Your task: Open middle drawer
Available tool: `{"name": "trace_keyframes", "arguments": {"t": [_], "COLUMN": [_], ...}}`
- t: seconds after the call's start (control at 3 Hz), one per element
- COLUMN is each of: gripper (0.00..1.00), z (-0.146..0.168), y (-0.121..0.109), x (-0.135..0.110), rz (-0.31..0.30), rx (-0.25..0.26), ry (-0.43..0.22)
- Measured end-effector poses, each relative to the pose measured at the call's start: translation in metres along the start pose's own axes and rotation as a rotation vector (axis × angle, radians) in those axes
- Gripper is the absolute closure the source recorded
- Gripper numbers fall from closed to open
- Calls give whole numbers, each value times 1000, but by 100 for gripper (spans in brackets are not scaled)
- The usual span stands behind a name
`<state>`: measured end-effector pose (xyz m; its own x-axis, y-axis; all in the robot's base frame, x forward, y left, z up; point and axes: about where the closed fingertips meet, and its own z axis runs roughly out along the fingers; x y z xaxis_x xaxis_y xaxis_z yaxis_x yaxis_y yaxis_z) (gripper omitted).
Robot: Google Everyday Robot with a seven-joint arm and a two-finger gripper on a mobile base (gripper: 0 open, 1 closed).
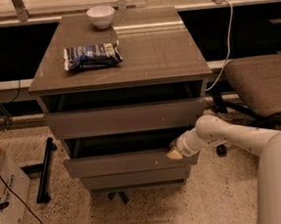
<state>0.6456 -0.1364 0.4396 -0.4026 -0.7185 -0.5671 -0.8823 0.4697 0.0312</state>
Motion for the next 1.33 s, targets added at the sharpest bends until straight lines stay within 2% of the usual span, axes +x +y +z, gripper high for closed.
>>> {"name": "trace_keyframes", "arguments": {"t": [0.33,0.67,1.0,1.33], "gripper": [95,100,100,82], "z": [-2,-4,-12,-13], "y": [5,10,33,33], "x": [5,10,29,27], "rz": [0,5,34,34], "rx": [-10,-17,-47,-47], "ry": [13,22,65,65]}}
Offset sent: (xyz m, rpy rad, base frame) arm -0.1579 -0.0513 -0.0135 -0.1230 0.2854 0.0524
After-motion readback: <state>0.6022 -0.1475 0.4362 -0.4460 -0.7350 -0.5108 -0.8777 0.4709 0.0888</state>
